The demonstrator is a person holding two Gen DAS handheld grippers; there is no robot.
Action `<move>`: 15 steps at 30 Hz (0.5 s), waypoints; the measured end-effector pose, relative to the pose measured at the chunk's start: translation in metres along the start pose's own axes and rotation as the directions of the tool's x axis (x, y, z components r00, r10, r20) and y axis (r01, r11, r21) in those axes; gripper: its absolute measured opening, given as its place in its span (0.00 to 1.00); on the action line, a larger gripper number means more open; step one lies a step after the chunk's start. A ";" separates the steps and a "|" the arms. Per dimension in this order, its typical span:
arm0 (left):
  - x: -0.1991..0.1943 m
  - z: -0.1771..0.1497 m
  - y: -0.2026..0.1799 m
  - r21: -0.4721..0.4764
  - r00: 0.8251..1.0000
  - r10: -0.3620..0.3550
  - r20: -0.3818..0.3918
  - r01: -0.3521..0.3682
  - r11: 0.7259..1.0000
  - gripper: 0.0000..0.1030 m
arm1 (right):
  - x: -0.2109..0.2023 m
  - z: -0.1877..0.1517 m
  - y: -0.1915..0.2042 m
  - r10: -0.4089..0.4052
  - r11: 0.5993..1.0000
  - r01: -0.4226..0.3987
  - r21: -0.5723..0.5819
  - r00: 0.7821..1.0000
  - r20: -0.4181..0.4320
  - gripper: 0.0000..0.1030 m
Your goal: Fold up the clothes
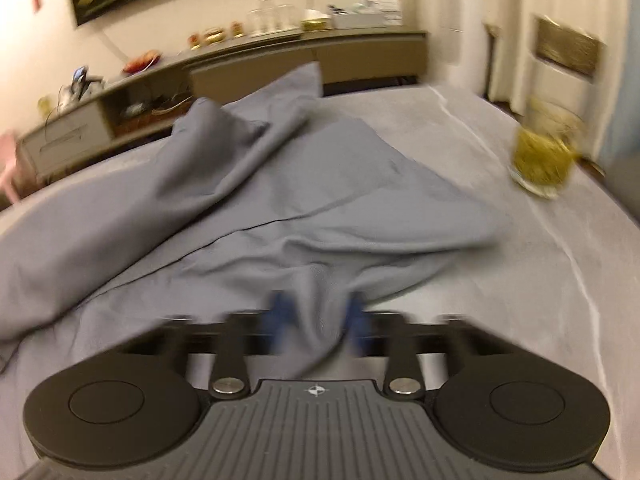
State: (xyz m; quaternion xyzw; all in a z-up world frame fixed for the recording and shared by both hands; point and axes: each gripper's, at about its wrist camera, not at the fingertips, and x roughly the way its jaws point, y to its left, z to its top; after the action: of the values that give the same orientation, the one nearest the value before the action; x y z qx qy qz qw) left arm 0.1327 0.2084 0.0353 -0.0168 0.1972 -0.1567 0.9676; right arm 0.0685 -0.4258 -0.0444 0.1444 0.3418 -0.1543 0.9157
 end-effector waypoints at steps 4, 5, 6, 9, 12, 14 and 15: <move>0.015 0.077 0.024 -0.171 0.997 0.000 0.072 0.013 0.985 0.02 | -0.060 0.045 -0.010 0.111 0.985 -0.136 0.109 0.972 0.205 0.03; 0.026 0.097 0.028 -0.208 0.998 0.018 0.063 -0.004 0.978 0.02 | -0.076 0.053 -0.013 0.087 0.986 -0.122 0.118 0.961 0.262 0.00; 0.035 0.105 0.030 -0.229 0.999 0.031 0.044 -0.020 0.973 0.02 | -0.090 0.061 -0.016 0.058 0.987 -0.102 0.127 0.947 0.315 0.00; 0.061 0.085 0.028 -0.232 0.998 0.049 -0.050 -0.060 0.971 0.10 | -0.071 0.062 -0.019 -0.087 0.994 0.063 0.091 0.956 0.282 0.00; 0.086 0.065 0.025 -0.231 0.987 0.067 -0.144 -0.100 0.968 0.21 | -0.020 0.036 -0.016 -0.146 0.989 0.145 0.018 0.984 0.099 0.00; 0.103 0.052 0.023 -0.228 0.975 0.079 -0.206 -0.126 0.966 0.36 | -0.020 0.031 -0.004 -0.109 0.993 0.112 -0.032 0.990 0.088 0.00; 0.111 0.045 0.022 -0.225 0.968 0.084 -0.236 -0.139 0.964 0.51 | -0.025 0.031 0.004 -0.075 0.994 0.082 -0.069 0.992 0.101 0.02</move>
State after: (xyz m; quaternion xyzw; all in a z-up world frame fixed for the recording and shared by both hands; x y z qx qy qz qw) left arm 0.2538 0.1931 0.0327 -0.1048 0.3234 -0.0775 0.9372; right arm 0.0703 -0.4292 -0.0043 0.0897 0.3072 -0.1844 0.9293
